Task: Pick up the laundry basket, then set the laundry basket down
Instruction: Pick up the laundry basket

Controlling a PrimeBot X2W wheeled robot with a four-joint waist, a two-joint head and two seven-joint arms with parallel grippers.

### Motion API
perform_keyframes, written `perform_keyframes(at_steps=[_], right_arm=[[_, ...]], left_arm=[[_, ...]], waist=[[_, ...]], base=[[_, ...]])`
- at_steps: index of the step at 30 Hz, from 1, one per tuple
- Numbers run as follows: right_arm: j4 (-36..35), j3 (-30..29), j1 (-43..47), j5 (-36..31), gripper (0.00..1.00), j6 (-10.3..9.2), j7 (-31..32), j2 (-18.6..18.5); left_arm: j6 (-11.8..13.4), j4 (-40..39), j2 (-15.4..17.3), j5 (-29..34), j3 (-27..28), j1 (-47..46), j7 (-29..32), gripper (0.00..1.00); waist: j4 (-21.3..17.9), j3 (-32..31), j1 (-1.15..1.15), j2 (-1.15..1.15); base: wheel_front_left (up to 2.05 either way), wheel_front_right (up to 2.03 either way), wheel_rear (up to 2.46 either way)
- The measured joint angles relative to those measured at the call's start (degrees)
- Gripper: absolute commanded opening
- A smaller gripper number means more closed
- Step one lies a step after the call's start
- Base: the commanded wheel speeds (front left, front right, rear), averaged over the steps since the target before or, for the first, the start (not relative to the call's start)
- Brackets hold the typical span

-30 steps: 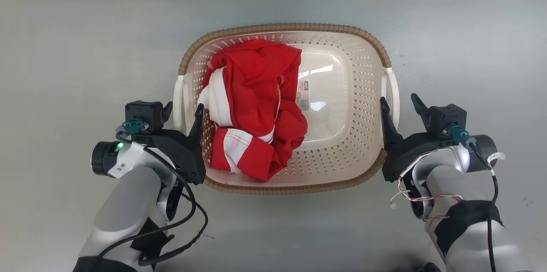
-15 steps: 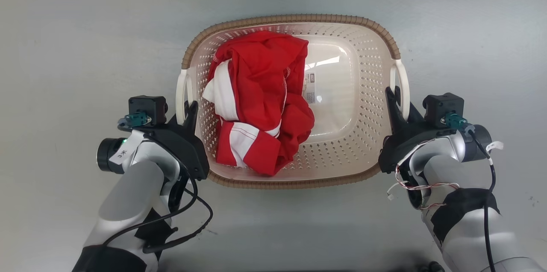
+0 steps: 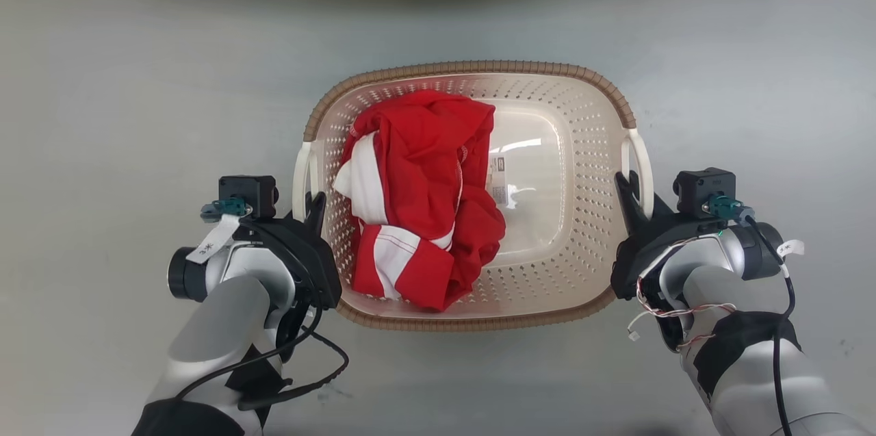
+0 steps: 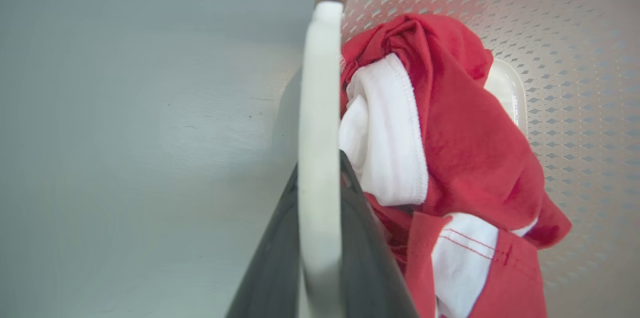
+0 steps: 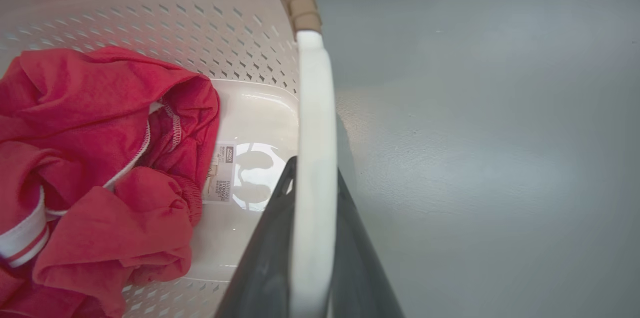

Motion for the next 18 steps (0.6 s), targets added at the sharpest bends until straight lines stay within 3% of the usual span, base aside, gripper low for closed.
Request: perform_keyframes(at_steps=[18], right_arm=[[7.8,1.9,-0.4,0.1,0.00,2.45,8.0,0.7]], left_arm=[[-1.4,6.6,-1.1,-4.8,-0.8,-0.1,8.3,0.00]], waist=[[0.8,-11.2,0.00,0.00]], base=[[0.00,0.00,0.00]])
